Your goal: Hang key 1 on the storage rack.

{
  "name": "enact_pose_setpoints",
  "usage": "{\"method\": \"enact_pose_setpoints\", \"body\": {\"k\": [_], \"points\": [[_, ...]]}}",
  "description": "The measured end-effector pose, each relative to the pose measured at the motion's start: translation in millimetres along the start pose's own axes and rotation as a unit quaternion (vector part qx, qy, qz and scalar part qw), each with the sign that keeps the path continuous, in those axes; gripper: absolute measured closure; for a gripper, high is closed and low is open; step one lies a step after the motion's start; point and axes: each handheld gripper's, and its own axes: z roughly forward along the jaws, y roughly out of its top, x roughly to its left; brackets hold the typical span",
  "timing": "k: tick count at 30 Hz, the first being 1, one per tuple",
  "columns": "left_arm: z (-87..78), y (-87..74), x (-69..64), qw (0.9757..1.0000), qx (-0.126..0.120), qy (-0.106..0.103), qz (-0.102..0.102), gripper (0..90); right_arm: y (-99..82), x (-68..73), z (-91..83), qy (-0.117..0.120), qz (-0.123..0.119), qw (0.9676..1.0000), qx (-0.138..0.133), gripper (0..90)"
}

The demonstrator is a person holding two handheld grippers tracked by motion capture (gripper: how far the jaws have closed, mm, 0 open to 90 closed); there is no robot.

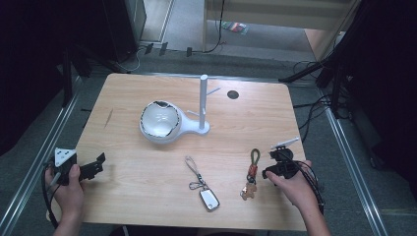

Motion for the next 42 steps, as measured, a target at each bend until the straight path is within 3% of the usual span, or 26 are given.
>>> {"method": "enact_pose_setpoints", "body": {"k": [21, 42], "points": [[0.0, 0.0, 0.2, 1.0000, 0.000, -0.001, -0.002, 0.3, 18.6, 23.9, 3.7, 0.011, 0.002, 0.9996, 0.027, 50.7], [0.2, -0.1, 0.3, 1.0000, -0.002, 0.000, -0.002, 0.3, 29.4, 34.8, 10.1, 0.023, 0.005, 0.9987, 0.046, 52.7]]}}
